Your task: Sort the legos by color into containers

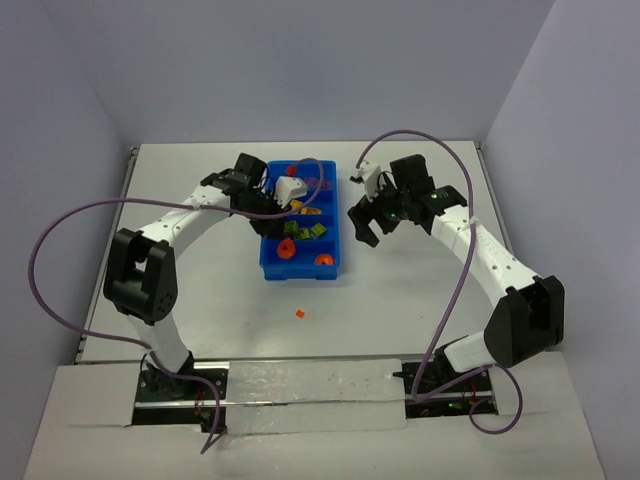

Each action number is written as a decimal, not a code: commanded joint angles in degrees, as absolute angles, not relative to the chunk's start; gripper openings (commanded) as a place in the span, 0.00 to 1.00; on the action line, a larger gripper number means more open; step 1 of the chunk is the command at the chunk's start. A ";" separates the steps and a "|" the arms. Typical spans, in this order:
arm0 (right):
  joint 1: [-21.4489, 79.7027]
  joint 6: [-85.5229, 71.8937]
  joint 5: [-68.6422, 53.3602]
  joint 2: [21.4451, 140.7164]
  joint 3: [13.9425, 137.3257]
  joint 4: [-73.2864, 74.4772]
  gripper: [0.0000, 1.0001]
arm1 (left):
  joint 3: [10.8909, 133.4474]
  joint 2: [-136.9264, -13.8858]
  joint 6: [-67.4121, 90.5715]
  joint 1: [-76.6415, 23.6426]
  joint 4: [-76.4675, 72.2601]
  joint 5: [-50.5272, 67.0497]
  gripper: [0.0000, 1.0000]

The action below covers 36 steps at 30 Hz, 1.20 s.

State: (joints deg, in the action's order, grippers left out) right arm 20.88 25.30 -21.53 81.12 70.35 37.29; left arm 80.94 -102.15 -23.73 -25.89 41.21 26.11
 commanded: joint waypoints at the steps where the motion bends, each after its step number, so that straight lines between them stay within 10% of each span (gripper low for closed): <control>1: 22.39 25.26 -20.18 79.37 69.57 37.09 1.00 | 80.47 -102.57 -23.72 -26.72 39.41 25.05 0.32; 14: 35.27 25.82 -18.54 77.87 65.98 36.34 0.89 | 88.15 -92.32 -11.50 -19.05 35.59 35.25 0.68; 36: 60.21 16.94 -9.59 93.69 61.98 29.63 0.55 | 68.06 -65.79 -5.19 -10.37 29.00 35.58 0.69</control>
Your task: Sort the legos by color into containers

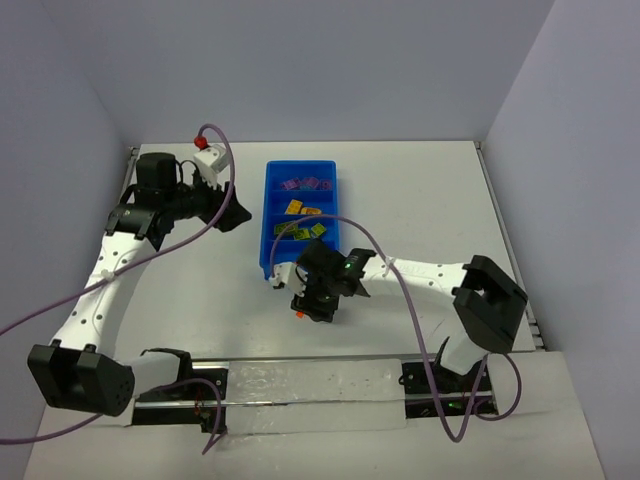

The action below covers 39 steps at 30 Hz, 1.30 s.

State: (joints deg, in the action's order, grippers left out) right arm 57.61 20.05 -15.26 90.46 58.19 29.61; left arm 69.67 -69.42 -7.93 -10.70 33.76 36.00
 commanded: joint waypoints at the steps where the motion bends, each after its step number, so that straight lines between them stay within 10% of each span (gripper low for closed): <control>1: 60.84 15.94 -8.91 94.65 62.99 30.14 0.56 | 67.63 -65.40 -5.15 -10.37 28.84 35.05 0.69; 39: 63.19 4.48 -6.21 110.95 71.60 29.06 0.43 | 61.58 -56.49 -7.79 -8.61 27.98 26.57 0.70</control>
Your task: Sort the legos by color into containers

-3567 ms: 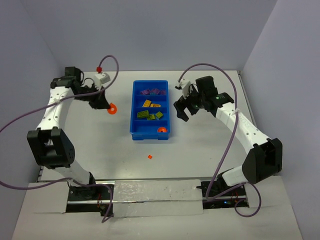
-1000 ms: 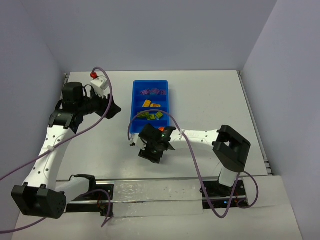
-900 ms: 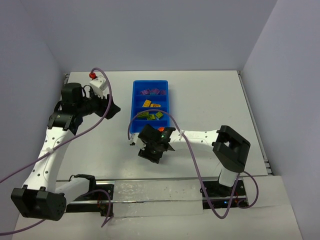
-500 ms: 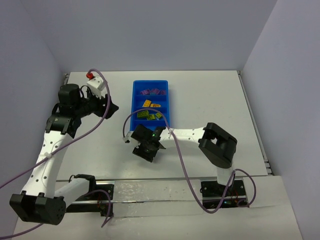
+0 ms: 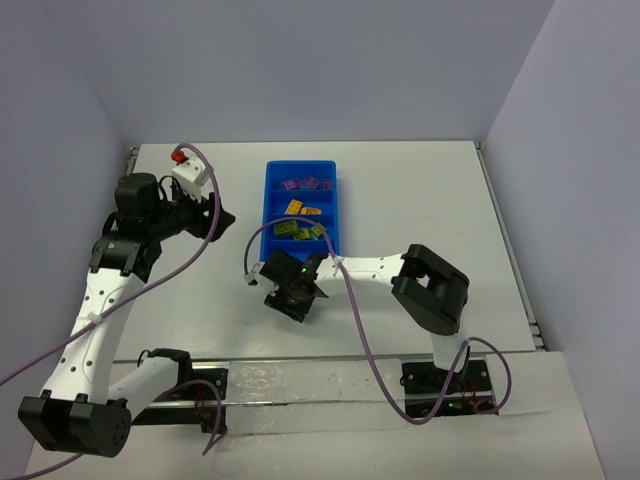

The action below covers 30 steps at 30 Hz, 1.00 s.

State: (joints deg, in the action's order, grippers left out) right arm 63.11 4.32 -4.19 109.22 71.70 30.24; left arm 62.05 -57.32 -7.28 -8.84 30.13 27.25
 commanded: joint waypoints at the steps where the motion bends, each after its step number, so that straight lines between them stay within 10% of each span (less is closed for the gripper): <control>1: 63.19 4.65 -6.30 110.81 71.43 29.00 0.39 | 61.52 -56.51 -7.88 -8.61 27.89 26.49 0.71; 11: 63.54 6.30 -7.52 108.94 71.18 29.69 0.00 | 61.00 -56.26 -8.08 -8.61 28.11 26.19 0.71; 15: 63.55 7.44 -8.94 105.87 72.48 30.55 0.00 | 61.09 -56.47 -7.91 -8.61 28.26 25.66 0.75; 17: 63.61 7.83 -10.14 103.99 73.38 30.85 0.00 | 61.49 -56.76 -7.69 -8.61 28.61 25.51 0.99; 30: 57.25 9.23 -11.42 95.98 85.58 34.27 0.00 | 66.85 -61.24 -0.53 -5.99 27.68 25.57 0.99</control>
State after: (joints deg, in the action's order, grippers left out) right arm 61.72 8.47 -10.94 98.86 80.69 32.73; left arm 61.86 -58.64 -4.44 -7.67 30.11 25.98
